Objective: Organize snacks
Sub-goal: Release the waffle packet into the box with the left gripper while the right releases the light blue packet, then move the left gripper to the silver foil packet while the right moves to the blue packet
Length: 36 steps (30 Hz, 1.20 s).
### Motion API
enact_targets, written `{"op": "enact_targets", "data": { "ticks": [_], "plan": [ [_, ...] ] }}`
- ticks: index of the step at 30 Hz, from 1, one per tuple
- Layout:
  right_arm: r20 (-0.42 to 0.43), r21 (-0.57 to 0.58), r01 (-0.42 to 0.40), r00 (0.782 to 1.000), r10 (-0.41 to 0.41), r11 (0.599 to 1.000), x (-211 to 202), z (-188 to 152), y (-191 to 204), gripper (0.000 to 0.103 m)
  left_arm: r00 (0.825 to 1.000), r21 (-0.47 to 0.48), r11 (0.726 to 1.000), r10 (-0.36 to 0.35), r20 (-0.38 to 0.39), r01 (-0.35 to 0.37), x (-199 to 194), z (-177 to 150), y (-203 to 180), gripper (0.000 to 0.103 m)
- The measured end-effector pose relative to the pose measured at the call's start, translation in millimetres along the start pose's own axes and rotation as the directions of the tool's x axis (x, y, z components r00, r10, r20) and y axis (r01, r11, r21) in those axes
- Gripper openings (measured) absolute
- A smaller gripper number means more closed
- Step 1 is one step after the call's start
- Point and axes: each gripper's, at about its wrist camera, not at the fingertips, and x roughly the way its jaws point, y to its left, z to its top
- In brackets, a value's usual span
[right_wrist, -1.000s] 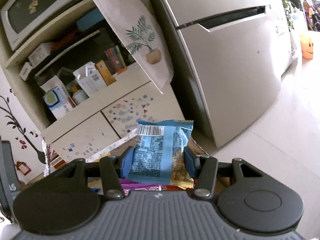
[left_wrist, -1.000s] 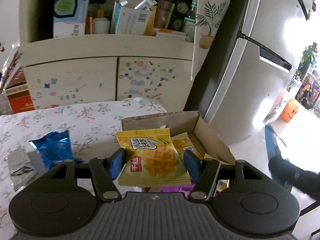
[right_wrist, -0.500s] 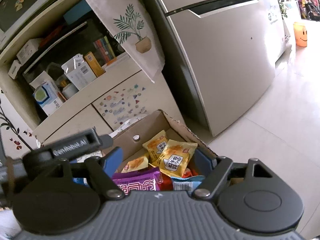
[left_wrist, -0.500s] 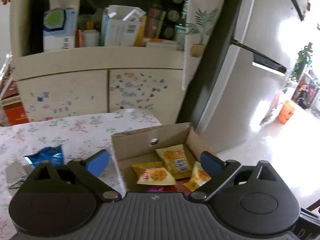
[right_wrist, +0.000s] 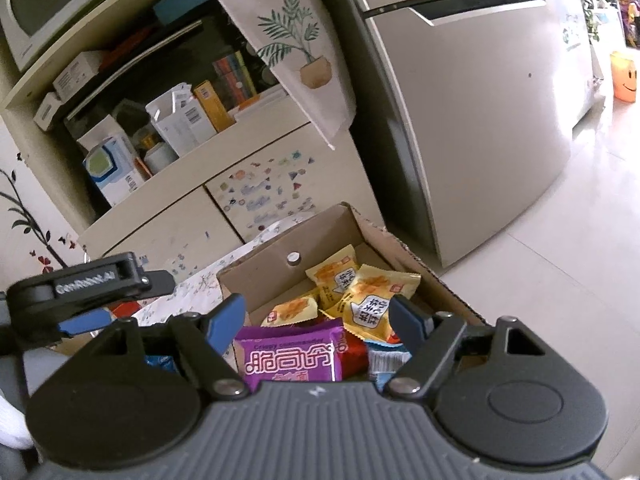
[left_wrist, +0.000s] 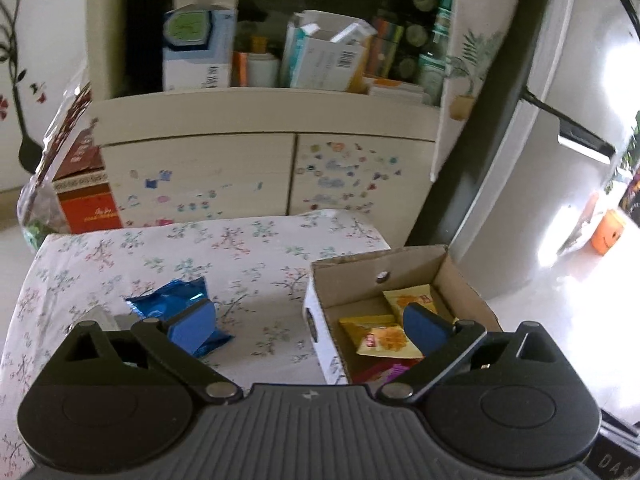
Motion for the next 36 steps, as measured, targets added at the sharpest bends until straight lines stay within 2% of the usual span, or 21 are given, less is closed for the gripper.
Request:
{"op": "enact_targets", "data": {
  "ticks": [12,21,30,36],
  "plan": [
    [-0.01,-0.119,-0.072,0.997,0.072,0.99,6,-11,29,0.081,0.995,-0.163,0.982,0.097,-0.009,-0.097,-12,12,69,0.102],
    [-0.039,-0.196,-0.124,0.992,0.119,0.973,15,-16,53,0.081,0.989,-0.233,0.961,0.145,-0.038,-0.15,-13,7,107,0.102],
    [-0.082,-0.364,-0.222,0.975,0.206,0.905,32,-23,106,0.081,0.978,-0.304,0.93,0.191,-0.084,-0.207,-8,-2,143,0.102],
    [-0.153,-0.408,-0.271,0.962,0.228,0.872,55,-30,132,0.081,0.97,-0.333,0.911,0.221,-0.106,-0.244,-1,-7,165,0.102]
  ]
}}
